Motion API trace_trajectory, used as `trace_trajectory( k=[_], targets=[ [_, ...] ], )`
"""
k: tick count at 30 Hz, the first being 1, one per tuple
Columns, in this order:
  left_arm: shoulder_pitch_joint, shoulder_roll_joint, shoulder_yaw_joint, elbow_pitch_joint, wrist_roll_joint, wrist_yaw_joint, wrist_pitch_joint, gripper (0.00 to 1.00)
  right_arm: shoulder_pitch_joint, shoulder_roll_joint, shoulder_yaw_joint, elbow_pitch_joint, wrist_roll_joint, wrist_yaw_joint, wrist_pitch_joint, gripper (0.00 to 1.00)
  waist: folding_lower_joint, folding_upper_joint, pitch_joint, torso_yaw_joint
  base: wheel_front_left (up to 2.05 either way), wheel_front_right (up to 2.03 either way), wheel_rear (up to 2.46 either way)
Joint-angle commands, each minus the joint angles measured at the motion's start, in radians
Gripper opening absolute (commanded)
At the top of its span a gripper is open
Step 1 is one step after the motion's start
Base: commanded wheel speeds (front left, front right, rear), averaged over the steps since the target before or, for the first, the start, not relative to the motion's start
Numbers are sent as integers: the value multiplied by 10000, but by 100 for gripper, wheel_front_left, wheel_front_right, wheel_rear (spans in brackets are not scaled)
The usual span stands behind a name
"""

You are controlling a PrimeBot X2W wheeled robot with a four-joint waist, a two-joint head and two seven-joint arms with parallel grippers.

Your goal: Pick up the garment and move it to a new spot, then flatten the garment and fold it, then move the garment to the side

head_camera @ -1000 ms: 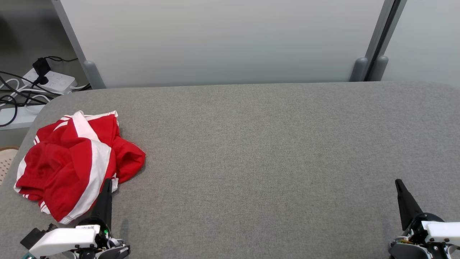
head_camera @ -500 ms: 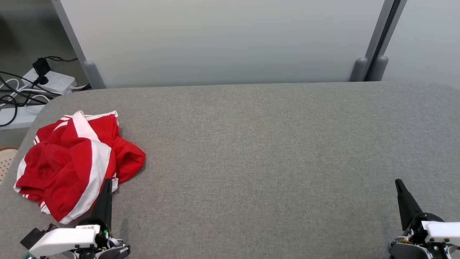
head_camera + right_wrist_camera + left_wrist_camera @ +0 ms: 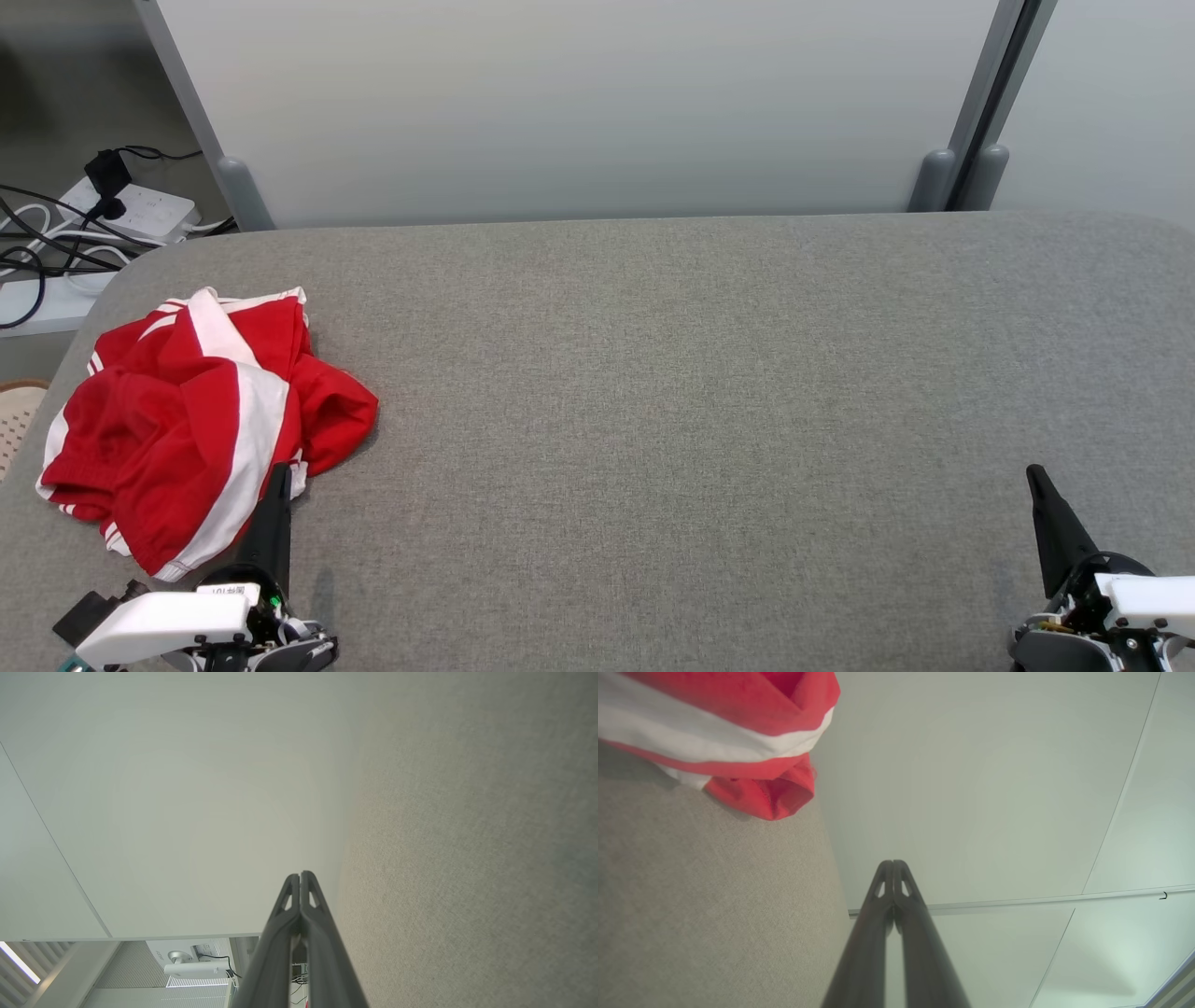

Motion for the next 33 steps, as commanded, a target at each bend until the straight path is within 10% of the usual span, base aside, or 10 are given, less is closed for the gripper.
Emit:
trace_trajectory(
  k=[1, 28, 29, 33],
  targets=[
    [-535, 95, 325, -228, -47, -73, 31, 0, -449, -106, 156, -271, 114, 46, 75, 0, 0, 0, 0, 0, 0, 0, 0],
    [-535, 95, 325, -228, -47, -73, 31, 0, -449, -106, 156, -271, 114, 46, 75, 0, 0, 0, 0, 0, 0, 0, 0],
    [0, 0, 0, 0, 0, 0, 0, 100, 0, 0, 0, 0, 0, 2, 0, 100, 0, 0, 0, 0, 0, 0, 0],
    [347, -109, -26, 409, 5, 15, -1, 100, 306, 126, 79, 387, -10, -2, -3, 100, 0, 0, 1, -1, 0, 0, 0]
  ],
)
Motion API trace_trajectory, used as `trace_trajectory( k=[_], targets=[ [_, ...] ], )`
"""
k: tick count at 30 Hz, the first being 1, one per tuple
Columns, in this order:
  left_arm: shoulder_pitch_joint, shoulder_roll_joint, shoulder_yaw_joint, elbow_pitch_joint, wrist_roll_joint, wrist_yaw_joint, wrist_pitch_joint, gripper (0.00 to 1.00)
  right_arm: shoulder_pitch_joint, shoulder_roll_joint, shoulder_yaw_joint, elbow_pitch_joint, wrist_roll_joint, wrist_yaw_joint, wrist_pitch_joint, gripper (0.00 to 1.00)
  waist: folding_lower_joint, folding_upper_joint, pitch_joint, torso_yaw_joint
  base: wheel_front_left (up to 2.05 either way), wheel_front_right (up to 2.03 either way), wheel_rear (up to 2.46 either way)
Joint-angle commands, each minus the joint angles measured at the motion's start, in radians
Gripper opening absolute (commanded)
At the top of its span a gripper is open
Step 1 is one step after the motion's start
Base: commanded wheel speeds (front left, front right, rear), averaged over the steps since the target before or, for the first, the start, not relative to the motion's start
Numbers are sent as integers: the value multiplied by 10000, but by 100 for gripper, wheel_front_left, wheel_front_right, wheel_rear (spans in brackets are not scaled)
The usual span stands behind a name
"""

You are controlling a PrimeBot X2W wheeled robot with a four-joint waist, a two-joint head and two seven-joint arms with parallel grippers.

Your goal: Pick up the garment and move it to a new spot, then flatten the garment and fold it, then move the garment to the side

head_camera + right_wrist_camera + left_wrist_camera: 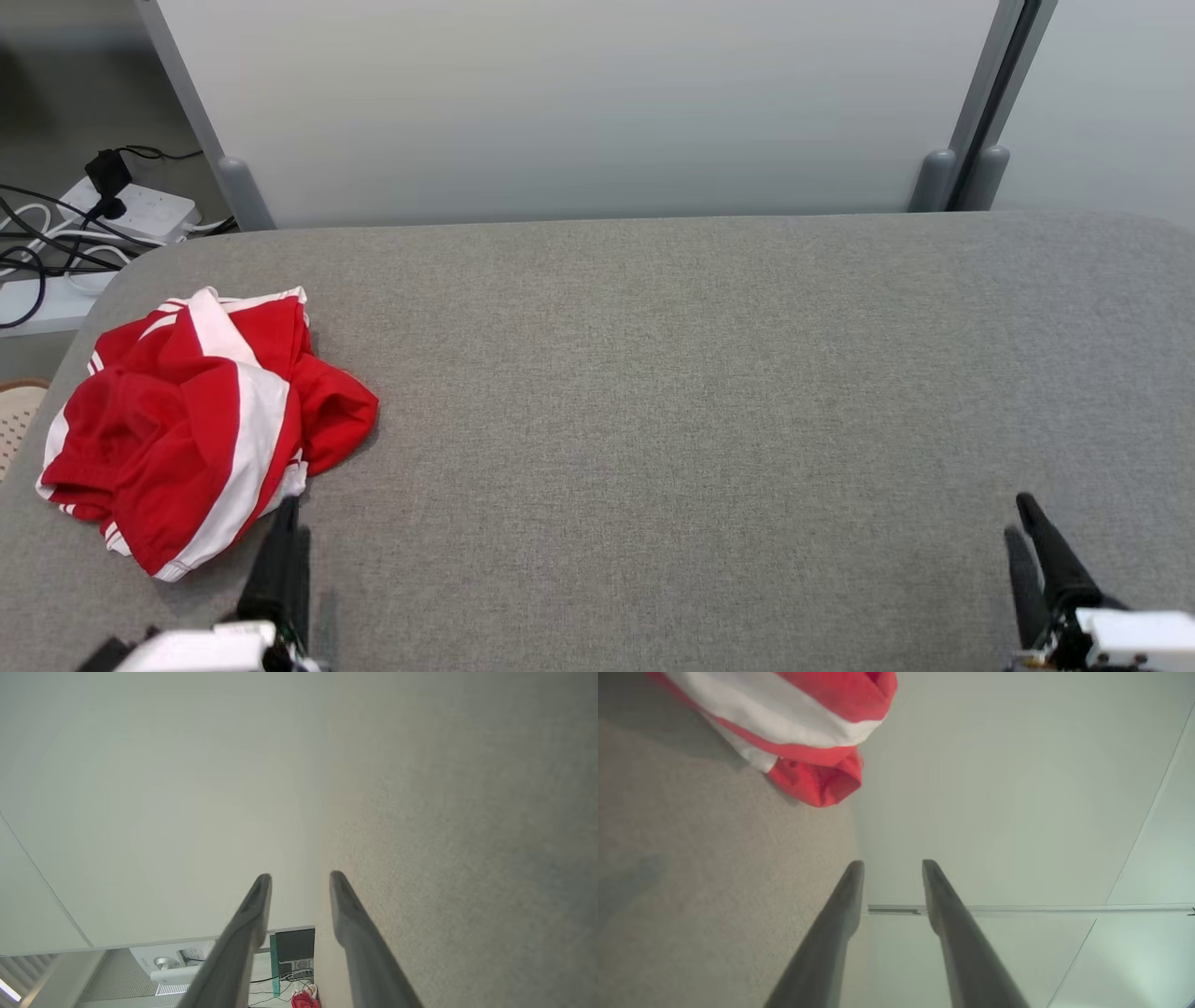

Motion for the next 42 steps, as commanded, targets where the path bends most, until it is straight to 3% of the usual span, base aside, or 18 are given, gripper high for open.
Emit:
trace_trajectory(
  k=[1, 8, 20, 42],
  targets=[
    [-32, 14, -1, -31, 1, 0, -1, 100, -29, -12, 0, -23, 0, 0, -1, 100, 0, 0, 1, 0, 0, 0, 0],
    [10, -18, -111, -49, -24, -5, -150, 100, -13, 9, 187, -71, -31, 2, -134, 100, 22, 0, -30, -7, 0, 0, 0],
    [-20, 62, -345, -325, 504, -13, -544, 100, -109, -139, 716, -329, -372, 7, -528, 100, 0, 0, -90, -26, 0, 0, 0],
    [-66, 53, -413, -994, 3600, -29, -1229, 100, -355, -290, 1583, -694, -3110, 16, -1213, 100, 0, 0, -212, -47, 0, 0, 0]
  ],
)
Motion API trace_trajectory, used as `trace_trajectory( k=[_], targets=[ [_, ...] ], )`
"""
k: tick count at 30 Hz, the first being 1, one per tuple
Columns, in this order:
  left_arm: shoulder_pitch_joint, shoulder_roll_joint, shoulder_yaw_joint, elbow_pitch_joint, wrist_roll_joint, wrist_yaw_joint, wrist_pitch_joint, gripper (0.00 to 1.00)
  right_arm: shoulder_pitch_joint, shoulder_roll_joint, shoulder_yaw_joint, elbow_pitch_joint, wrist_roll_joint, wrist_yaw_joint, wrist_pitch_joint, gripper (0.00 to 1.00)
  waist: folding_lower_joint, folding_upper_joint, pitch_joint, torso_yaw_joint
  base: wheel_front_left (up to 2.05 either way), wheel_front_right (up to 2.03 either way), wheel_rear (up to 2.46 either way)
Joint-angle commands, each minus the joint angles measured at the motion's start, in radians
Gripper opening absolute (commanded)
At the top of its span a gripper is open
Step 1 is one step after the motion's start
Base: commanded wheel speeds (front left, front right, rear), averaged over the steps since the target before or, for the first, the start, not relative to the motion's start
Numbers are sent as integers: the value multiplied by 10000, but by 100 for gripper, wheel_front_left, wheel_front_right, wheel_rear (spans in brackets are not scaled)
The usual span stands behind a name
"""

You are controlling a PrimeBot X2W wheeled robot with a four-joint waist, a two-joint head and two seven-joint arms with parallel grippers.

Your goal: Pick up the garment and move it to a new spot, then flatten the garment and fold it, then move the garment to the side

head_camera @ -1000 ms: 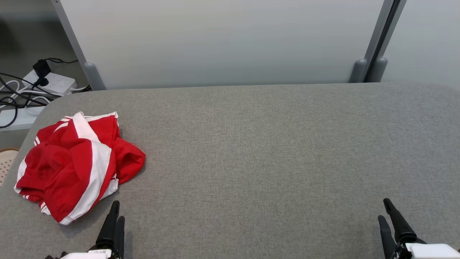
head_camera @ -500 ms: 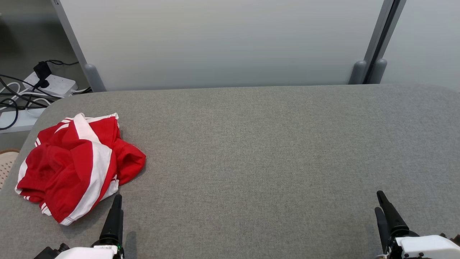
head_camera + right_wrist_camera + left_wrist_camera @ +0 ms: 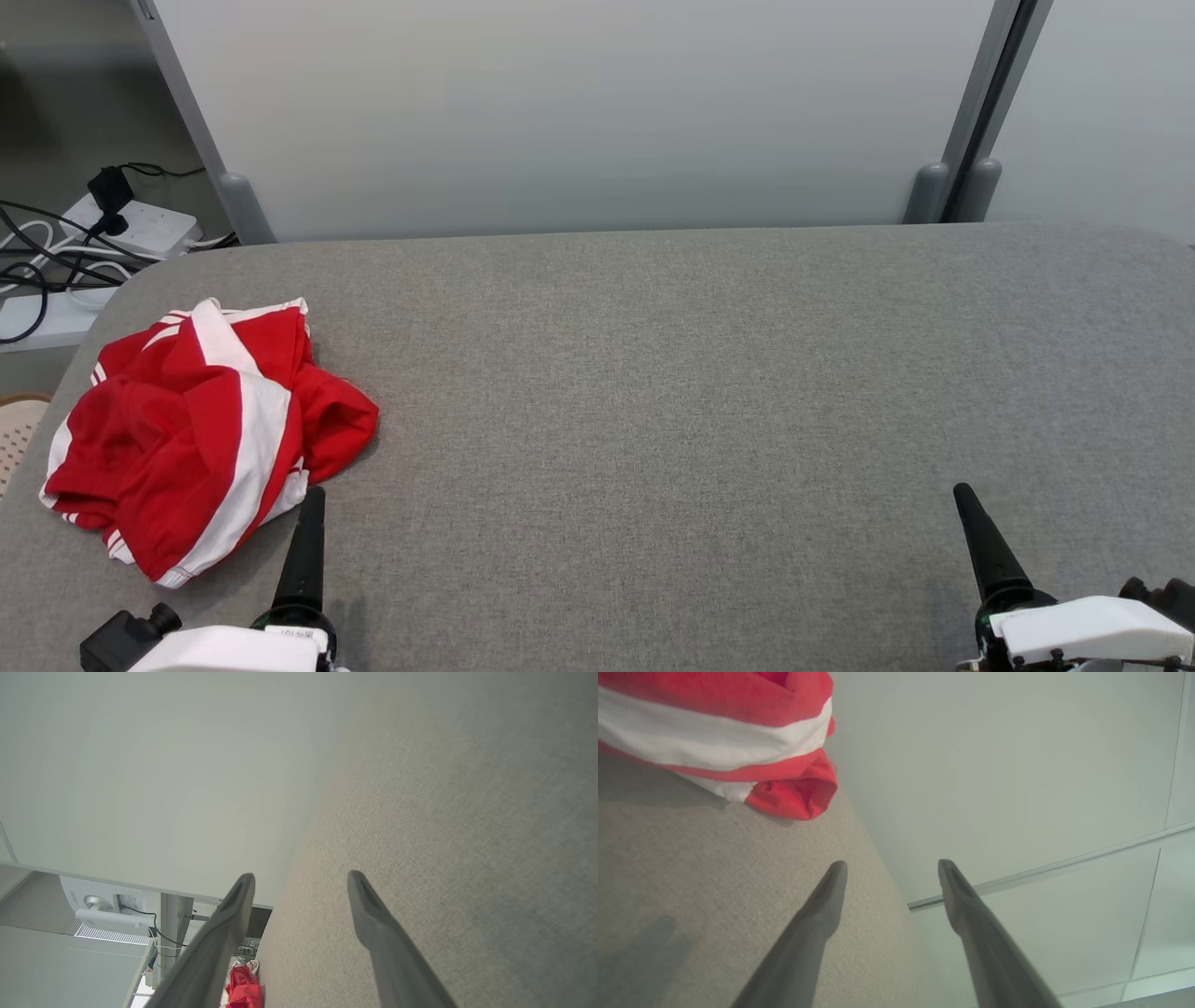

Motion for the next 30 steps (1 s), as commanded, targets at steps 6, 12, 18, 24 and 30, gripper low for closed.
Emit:
trace_trajectory(
  k=[6, 12, 18, 24, 30],
  targets=[
    [-445, 139, -6, -492, 1120, 0, -256, 100, -531, -193, 342, -368, -990, 47, -285, 100, -1, 0, -21, -13, 0, 0, 0],
    [-448, 150, -39, -664, 2124, 149, -435, 100, -579, -266, 622, -429, -1962, 49, -462, 100, -1, 0, -55, -23, 0, 0, 0],
    [-447, 166, -145, -836, 3163, 365, -674, 100, -607, -300, 906, -430, -2976, 52, -697, 100, -1, 0, -122, -30, 0, 0, 0],
    [-475, 186, -278, -919, 4301, 548, -969, 100, -698, -389, 1309, -614, -3997, 56, -989, 100, -1, 0, -188, -34, 0, 0, 0],
    [-505, 200, -360, -1005, 5090, 660, -1177, 100, -771, -457, 1594, -745, -4712, 59, -1195, 100, -1, 0, -222, -37, 0, 0, 0]
  ],
)
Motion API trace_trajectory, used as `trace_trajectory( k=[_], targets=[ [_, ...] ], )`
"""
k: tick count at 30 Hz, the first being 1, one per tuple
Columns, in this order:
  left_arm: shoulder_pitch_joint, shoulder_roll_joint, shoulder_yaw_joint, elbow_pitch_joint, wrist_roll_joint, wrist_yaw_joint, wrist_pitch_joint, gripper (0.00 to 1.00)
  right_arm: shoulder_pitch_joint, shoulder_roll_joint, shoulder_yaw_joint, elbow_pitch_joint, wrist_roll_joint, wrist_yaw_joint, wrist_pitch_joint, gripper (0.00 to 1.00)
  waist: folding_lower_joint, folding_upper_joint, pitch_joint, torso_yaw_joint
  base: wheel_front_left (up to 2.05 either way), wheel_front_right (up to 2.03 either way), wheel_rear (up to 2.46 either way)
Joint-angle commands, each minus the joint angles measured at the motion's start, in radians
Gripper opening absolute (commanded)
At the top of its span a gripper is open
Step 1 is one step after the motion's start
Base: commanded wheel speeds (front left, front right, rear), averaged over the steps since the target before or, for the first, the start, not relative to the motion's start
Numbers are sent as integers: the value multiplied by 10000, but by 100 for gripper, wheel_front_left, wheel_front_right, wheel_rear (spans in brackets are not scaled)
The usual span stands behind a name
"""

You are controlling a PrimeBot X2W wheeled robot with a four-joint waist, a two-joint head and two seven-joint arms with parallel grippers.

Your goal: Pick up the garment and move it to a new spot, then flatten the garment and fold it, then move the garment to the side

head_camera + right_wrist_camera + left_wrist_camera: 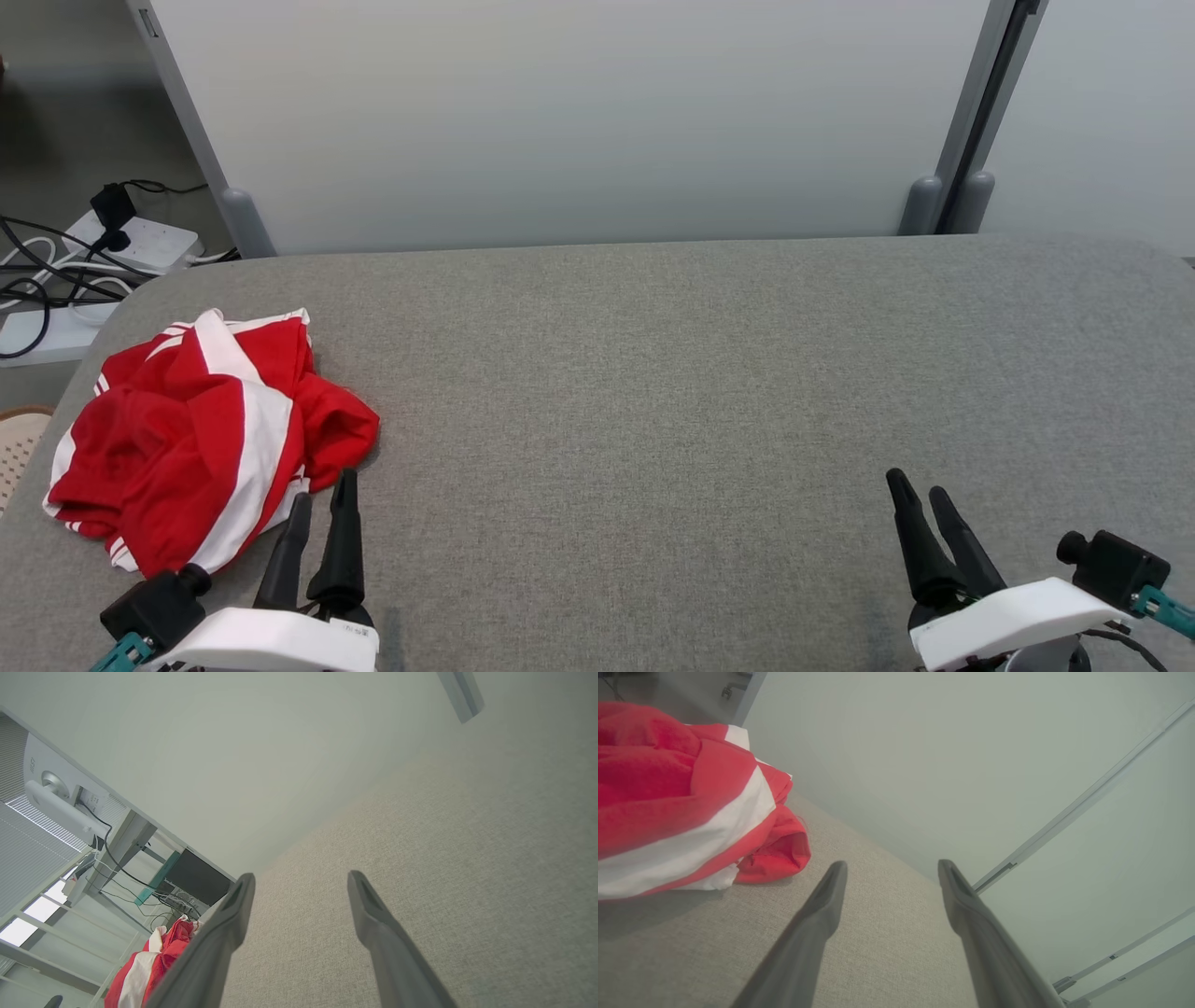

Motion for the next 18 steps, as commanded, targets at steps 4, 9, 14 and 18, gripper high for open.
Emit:
trace_trajectory(
  k=[4, 9, 14, 18],
  targets=[
    [-512, 164, 126, -340, 666, 133, -240, 100, -575, -159, 306, -378, -622, 58, -267, 100, 0, 0, -36, -16, 0, 0, 0],
    [-536, 173, 97, -345, 1215, 194, -388, 100, -610, -172, 435, -413, -1149, 60, -414, 100, 0, 0, -82, -39, 0, 0, 0],
    [-561, 181, 62, -314, 1642, 228, -507, 100, -639, -179, 520, -470, -1582, 62, -531, 100, 0, 0, -113, -57, 0, 0, 0],
    [-589, 189, 32, -320, 2075, 305, -627, 100, -657, -182, 576, -526, -2038, 63, -650, 100, 0, 0, -141, -61, 0, 0, 0]
  ],
)
